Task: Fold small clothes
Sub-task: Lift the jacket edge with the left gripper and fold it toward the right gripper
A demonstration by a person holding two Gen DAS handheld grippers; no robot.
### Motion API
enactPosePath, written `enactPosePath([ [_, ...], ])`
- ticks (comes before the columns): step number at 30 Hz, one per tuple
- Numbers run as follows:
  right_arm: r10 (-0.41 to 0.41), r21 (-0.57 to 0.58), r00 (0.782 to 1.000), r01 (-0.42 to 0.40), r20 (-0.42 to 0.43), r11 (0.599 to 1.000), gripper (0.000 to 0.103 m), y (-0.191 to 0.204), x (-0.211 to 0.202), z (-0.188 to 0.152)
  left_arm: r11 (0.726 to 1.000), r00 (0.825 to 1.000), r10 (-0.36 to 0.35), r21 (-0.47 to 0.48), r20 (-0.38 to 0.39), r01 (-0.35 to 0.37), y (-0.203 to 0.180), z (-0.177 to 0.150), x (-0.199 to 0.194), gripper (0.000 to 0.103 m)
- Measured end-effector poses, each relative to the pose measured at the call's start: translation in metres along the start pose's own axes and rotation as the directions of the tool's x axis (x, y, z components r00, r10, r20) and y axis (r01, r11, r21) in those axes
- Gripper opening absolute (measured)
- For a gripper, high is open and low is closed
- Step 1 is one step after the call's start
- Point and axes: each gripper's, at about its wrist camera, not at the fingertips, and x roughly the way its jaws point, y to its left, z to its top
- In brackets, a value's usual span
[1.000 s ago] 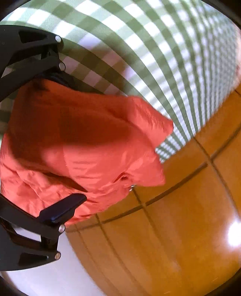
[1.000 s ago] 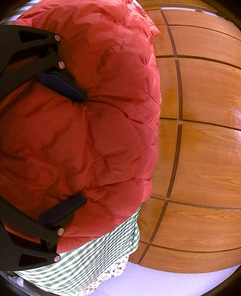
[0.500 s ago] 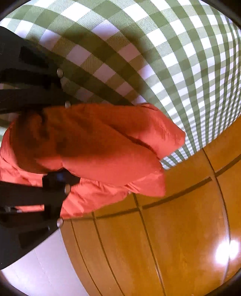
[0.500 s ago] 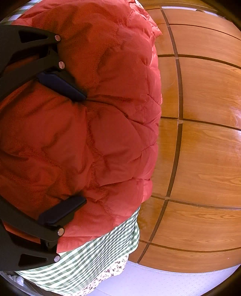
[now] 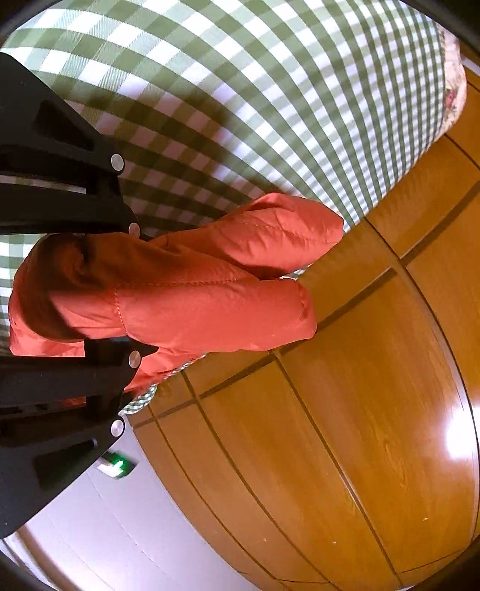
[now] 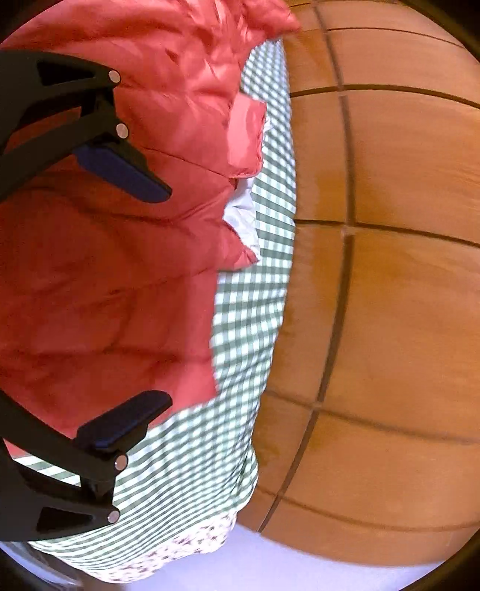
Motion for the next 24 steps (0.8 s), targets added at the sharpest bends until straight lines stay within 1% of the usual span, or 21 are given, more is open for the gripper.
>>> enactPosePath([
  [2, 0.000, -0.061, 0.994, -0.007, -0.106, 0.998, 0.101, 0.018, 0.037, -0.006, 1.000, 1.000, -0.009, 0.010, 0.006, 0.009, -0.005, 0.005, 0.000, 0.022],
  [3, 0.009, -0.070, 0.993, -0.017, -0.121, 0.997, 0.101, 0.021, 0.048, -0.008, 1.000, 1.000, -0.016, 0.020, 0.012, 0.016, -0.008, 0.007, -0.001, 0.021],
  [4, 0.007, -0.068, 0.995, -0.013, -0.096, 0.998, 0.101, 0.021, 0.051, -0.010, 0.999, 1.000, -0.023, 0.031, 0.015, 0.022, -0.013, 0.008, -0.003, 0.021],
  [8, -0.035, -0.089, 0.997, 0.030, -0.062, 0.996, 0.101, 0.026, 0.050, -0.013, 0.994, 0.997, -0.066, 0.086, 0.026, 0.063, -0.036, 0.012, -0.003, 0.021],
  [10, -0.034, -0.082, 0.998, 0.029, -0.057, 0.996, 0.101, 0.025, 0.050, -0.013, 0.989, 0.995, -0.090, 0.117, 0.030, 0.086, -0.048, 0.012, -0.004, 0.021],
  [14, -0.025, -0.078, 0.997, 0.019, -0.079, 0.997, 0.101, 0.021, 0.048, -0.013, 0.977, 0.995, -0.100, 0.191, 0.029, 0.093, -0.074, 0.013, -0.004, 0.021],
  [16, -0.029, -0.069, 0.995, 0.022, -0.096, 0.997, 0.101, 0.017, 0.039, -0.013, 0.969, 0.995, -0.093, 0.233, 0.029, 0.084, -0.085, 0.012, -0.005, 0.021],
  [17, -0.037, -0.054, 0.995, 0.032, -0.090, 0.998, 0.101, 0.014, 0.029, -0.014, 0.964, 0.996, -0.091, 0.254, 0.028, 0.081, -0.092, 0.012, -0.006, 0.021],
  [19, -0.033, -0.004, 0.999, 0.032, -0.037, 0.999, 0.101, 0.004, 0.000, -0.018, 0.955, 0.996, -0.081, 0.287, 0.030, 0.069, -0.101, 0.010, -0.007, 0.021],
  [22, 0.038, 0.050, 0.999, -0.038, -0.005, 0.998, 0.101, -0.008, -0.033, -0.029, 0.940, 0.997, -0.076, 0.337, 0.033, 0.060, -0.115, 0.006, -0.006, 0.021],
  [24, 0.085, 0.069, 0.996, -0.084, -0.002, 0.994, 0.101, -0.006, -0.042, -0.040, 0.926, 0.996, -0.079, 0.372, 0.036, 0.060, -0.127, 0.001, -0.008, 0.021],
])
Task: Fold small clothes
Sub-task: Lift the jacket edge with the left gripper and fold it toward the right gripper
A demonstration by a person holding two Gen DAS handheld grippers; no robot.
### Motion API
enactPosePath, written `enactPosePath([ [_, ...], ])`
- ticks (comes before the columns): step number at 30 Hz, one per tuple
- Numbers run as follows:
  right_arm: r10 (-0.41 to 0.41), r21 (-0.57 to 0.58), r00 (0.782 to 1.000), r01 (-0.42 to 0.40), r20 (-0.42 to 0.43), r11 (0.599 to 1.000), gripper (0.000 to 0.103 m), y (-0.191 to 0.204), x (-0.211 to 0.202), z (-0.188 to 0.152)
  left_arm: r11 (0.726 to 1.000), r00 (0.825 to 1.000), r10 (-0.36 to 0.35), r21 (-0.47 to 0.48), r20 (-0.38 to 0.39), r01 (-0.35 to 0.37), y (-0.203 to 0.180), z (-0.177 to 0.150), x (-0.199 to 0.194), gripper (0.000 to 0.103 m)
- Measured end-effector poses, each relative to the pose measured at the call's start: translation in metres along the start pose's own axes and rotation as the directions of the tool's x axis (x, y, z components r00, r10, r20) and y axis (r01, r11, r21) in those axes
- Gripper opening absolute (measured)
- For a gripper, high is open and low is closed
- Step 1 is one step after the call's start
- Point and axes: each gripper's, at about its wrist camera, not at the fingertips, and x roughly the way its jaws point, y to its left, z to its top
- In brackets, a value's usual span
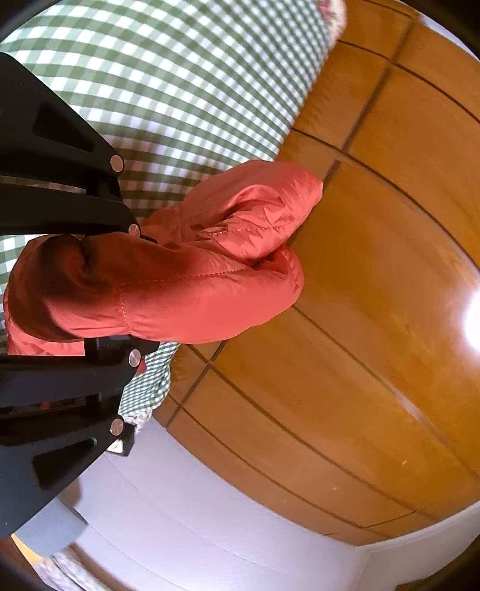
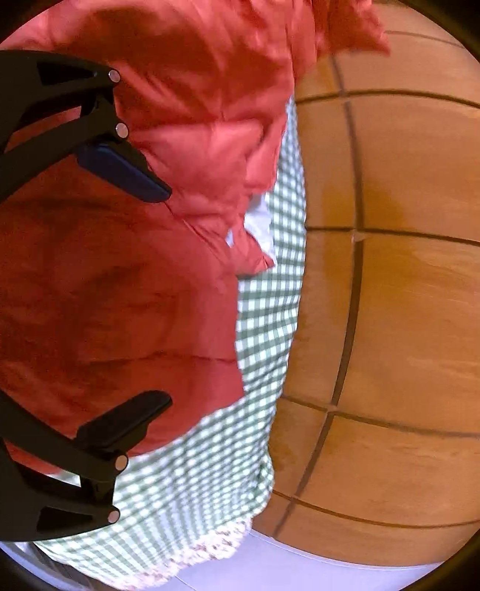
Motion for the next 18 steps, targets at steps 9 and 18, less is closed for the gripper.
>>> enactPosePath([
  [9, -0.005, -0.058, 1.000, 0.006, 0.005, 0.998, 0.101, 0.031, 0.023, -0.048, 0.976, 0.997, -0.053, 0.206, -0.061, 0.064, -0.072, -0.008, 0.023, 0.021],
  [18, 0.037, -0.021, 0.999, -0.037, 0.008, 0.999, 0.101, -0.026, -0.021, -0.043, 0.917, 0.992, -0.044, 0.389, -0.121, 0.088, -0.132, -0.019, 0.052, 0.021],
])
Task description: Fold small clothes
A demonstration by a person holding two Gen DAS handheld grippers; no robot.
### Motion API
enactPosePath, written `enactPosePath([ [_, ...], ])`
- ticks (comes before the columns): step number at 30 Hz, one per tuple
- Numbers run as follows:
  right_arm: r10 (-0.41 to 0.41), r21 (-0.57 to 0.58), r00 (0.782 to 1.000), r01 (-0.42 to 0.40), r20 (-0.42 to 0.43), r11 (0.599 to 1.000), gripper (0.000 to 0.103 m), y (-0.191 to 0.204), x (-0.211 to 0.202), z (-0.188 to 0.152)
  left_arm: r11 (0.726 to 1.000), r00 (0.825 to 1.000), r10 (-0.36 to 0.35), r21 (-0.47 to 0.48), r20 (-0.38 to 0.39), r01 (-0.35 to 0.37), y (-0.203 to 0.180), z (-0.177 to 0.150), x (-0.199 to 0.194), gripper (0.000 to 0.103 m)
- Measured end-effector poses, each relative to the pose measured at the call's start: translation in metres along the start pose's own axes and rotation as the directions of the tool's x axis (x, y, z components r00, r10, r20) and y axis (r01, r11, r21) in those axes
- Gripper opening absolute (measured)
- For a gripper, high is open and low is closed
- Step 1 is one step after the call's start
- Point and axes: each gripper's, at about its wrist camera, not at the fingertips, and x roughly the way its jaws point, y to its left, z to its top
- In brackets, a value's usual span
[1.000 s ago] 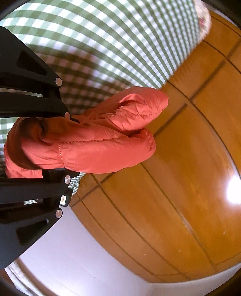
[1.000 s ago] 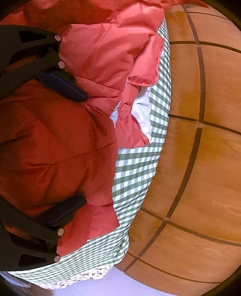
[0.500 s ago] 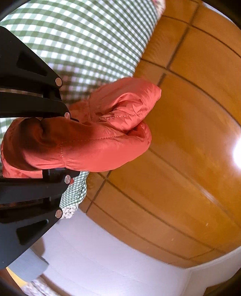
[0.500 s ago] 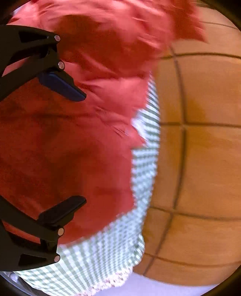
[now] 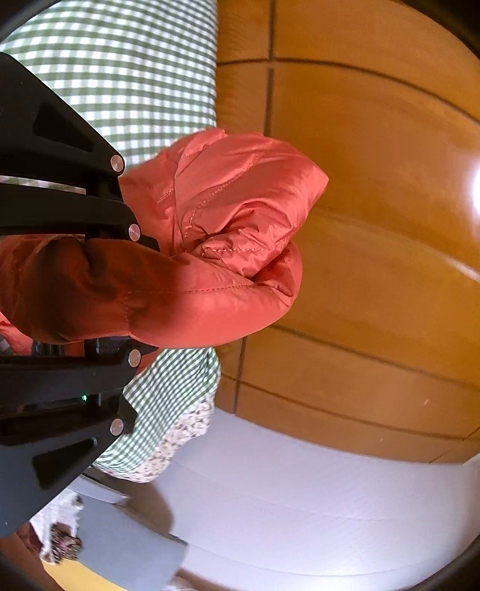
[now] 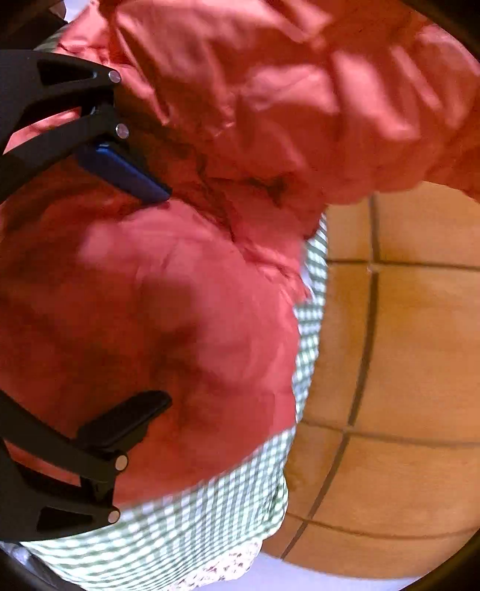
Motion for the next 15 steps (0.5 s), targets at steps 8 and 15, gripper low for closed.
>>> enactPosePath([
  [8, -0.187, 0.192, 0.978, 0.201, -0.087, 0.961, 0.101, -0.084, -0.018, -0.022, 0.994, 0.995, -0.073, 0.078, -0.064, 0.078, -0.038, -0.002, 0.041, 0.021],
  [15, -0.042, 0.342, 0.991, 0.082, -0.123, 0.936, 0.101, -0.111, -0.007, -0.042, 0.979, 0.979, -0.130, 0.135, -0.154, 0.152, -0.072, -0.015, 0.086, 0.021],
])
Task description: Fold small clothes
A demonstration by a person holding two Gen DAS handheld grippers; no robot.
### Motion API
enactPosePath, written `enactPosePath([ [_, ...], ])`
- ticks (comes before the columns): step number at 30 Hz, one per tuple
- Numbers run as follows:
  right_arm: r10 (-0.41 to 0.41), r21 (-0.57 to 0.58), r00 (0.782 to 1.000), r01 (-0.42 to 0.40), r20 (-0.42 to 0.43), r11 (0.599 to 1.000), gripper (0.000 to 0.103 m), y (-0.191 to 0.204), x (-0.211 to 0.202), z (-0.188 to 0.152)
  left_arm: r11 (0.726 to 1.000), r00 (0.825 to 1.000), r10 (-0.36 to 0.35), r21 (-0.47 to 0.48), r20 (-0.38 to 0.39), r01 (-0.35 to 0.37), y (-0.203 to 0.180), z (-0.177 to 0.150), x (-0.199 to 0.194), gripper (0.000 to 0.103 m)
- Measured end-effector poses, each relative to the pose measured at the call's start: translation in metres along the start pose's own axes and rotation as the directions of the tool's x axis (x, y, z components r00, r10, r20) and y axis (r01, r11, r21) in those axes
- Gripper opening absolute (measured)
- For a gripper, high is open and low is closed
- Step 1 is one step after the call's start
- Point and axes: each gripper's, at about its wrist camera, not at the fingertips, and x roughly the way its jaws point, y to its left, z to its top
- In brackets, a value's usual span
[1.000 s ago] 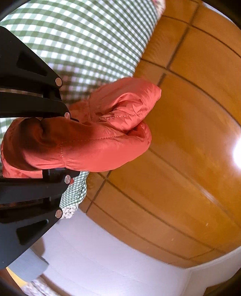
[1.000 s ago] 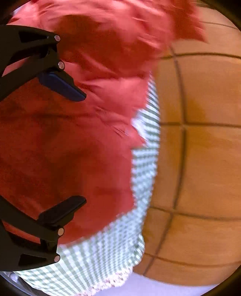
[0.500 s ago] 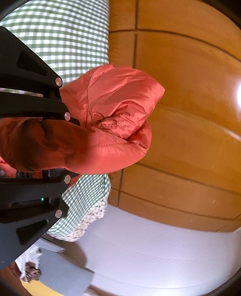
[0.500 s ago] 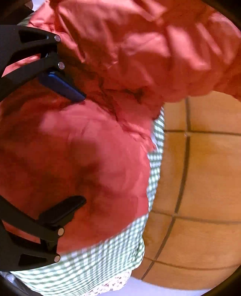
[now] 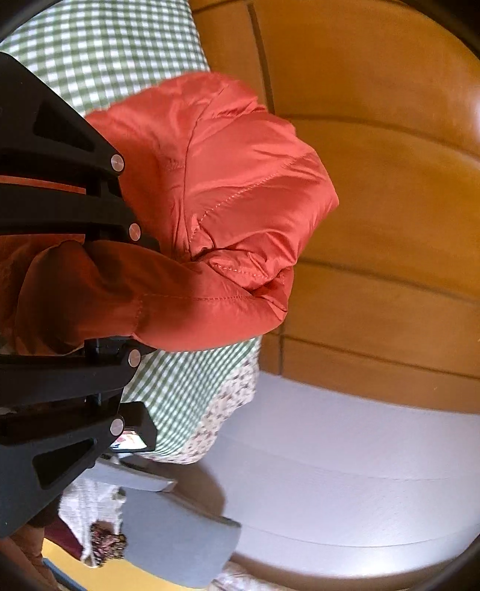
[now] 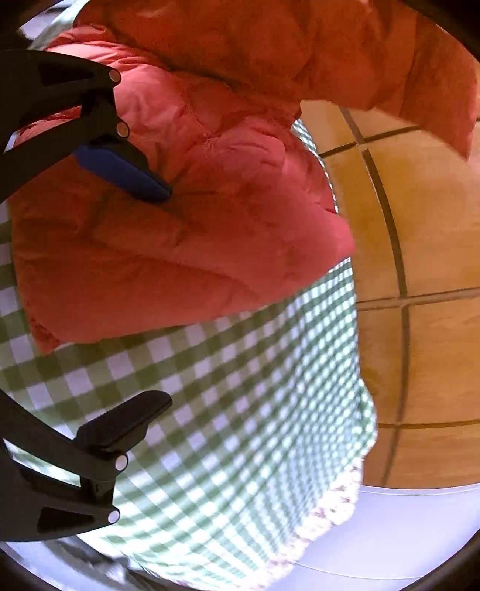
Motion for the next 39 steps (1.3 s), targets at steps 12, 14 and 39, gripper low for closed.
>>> enactPosePath([
  [12, 0.133, 0.266, 0.985, -0.158, 0.110, 0.951, 0.101, -0.067, -0.033, 0.008, 0.986, 0.986, -0.078, 0.137, -0.147, 0.098, -0.046, -0.038, 0.072, 0.023],
  [14, 0.134, 0.329, 0.979, -0.179, 0.155, 0.927, 0.101, -0.086, -0.047, 0.014, 0.982, 0.983, -0.090, 0.152, -0.161, 0.115, -0.050, -0.046, 0.081, 0.025],
  [39, 0.041, -0.021, 0.997, -0.040, 0.059, 0.999, 0.101, -0.011, -0.008, 0.099, 0.919, 0.951, -0.241, 0.270, -0.194, 0.288, -0.057, -0.071, 0.064, 0.093],
])
